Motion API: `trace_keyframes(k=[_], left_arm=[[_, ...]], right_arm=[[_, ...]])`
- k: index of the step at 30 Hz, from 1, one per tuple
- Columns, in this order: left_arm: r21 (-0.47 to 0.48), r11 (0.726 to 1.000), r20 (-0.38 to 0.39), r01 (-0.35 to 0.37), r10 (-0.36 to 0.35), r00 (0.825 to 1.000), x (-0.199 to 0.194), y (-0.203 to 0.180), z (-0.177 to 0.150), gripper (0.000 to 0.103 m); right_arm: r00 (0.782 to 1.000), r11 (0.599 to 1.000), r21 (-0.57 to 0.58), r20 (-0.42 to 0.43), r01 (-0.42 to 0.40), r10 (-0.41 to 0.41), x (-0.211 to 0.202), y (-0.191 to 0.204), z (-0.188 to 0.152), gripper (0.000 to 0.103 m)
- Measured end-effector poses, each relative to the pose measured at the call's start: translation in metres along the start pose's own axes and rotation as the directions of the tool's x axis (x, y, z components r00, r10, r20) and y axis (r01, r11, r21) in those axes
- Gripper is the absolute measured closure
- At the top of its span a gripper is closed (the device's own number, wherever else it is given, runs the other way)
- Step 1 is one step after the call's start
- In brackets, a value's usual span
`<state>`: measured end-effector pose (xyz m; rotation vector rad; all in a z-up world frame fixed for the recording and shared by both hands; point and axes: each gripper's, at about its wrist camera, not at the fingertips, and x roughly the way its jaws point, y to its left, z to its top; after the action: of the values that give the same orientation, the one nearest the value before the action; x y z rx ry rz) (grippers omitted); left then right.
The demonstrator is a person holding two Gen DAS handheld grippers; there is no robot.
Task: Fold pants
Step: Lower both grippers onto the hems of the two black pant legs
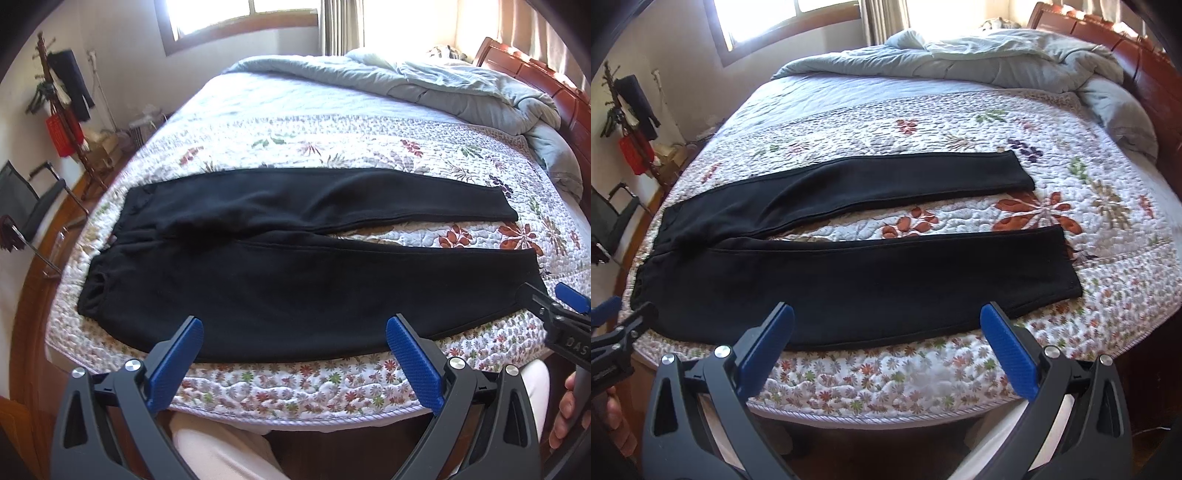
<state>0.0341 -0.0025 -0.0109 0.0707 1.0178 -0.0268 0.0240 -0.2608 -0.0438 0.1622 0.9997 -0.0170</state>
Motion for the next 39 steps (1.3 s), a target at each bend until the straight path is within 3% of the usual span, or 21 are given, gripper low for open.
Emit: trace_keyframes(k=[6,11,13,16,19,22,25,26,27,28,30,31,34,37,38,39], left_arm=[[-0.038,0.998,-0.103,0.044,-0.048,0.993,0.056,0.008,0.036,0.004],[0.022,0.995,-0.111,0.098,-0.095,0.989,0.099,-0.008,0.086,0.004],[0.060,0.988,-0.104,0.140,-0.133,0.986,0.118,-0.021,0.112,0.004],[0.085,0.969,-0.124,0.233,-0.222,0.967,0.150,-0.038,0.144,0.004],[0.068,0.944,-0.176,0.323,-0.308,0.935,0.185,-0.051,0.168,0.004],[0.047,0.922,-0.200,0.385,-0.369,0.908,0.212,-0.060,0.187,0.004],[0.061,0.901,-0.233,0.430,-0.406,0.884,0.232,-0.071,0.204,0.004],[0.070,0.893,-0.239,0.444,-0.417,0.877,0.236,-0.074,0.207,0.004],[0.084,0.883,-0.250,0.463,-0.430,0.867,0.240,-0.077,0.211,0.004],[0.100,0.876,-0.263,0.473,-0.435,0.861,0.245,-0.081,0.216,0.004],[0.141,0.858,-0.280,0.493,-0.443,0.851,0.252,-0.090,0.224,0.004],[0.155,0.853,-0.282,0.499,-0.445,0.850,0.256,-0.093,0.228,0.004],[0.196,0.832,-0.294,0.519,-0.456,0.840,0.266,-0.104,0.238,0.004],[0.267,0.771,-0.346,0.578,-0.483,0.804,0.277,-0.122,0.246,0.004],[0.296,0.736,-0.370,0.609,-0.499,0.784,0.280,-0.129,0.248,0.004],[0.316,0.718,-0.379,0.620,-0.503,0.776,0.282,-0.134,0.249,0.004]], right_arm=[[1.000,0.996,0.093,-0.024,-0.010,0.012,0.038,-0.069,0.047,0.002],[0.993,0.990,0.137,-0.109,-0.038,0.054,0.111,-0.152,0.126,0.003],[0.989,0.993,0.121,-0.147,-0.016,0.033,0.139,-0.174,0.151,0.003],[0.978,0.996,0.092,-0.210,0.020,-0.001,0.186,-0.206,0.185,0.003],[0.963,0.995,0.096,-0.269,0.024,0.003,0.227,-0.234,0.204,0.003],[0.947,0.997,0.078,-0.318,-0.013,0.037,0.252,-0.244,0.208,0.002],[0.948,0.997,0.038,-0.309,-0.063,0.072,0.261,-0.243,0.210,0.003],[0.947,0.995,0.020,-0.307,-0.097,0.099,0.260,-0.241,0.210,0.013],[0.944,0.993,-0.007,-0.311,-0.119,0.111,0.259,-0.236,0.210,0.042],[0.945,0.992,-0.048,-0.312,-0.118,0.097,0.255,-0.230,0.209,0.051],[0.950,0.988,-0.115,-0.304,-0.107,0.067,0.245,-0.224,0.208,0.093],[0.953,0.987,-0.124,-0.296,-0.101,0.060,0.238,-0.226,0.207,0.096],[0.952,0.972,-0.094,-0.243,-0.216,0.188,0.212,-0.237,0.211,0.097],[0.953,0.955,-0.124,-0.175,-0.269,0.246,0.178,-0.238,0.213,0.097],[0.950,0.946,-0.134,-0.146,-0.295,0.275,0.164,-0.238,0.214,0.097],[0.947,0.938,-0.148,-0.122,-0.313,0.297,0.152,-0.238,0.215,0.097]])
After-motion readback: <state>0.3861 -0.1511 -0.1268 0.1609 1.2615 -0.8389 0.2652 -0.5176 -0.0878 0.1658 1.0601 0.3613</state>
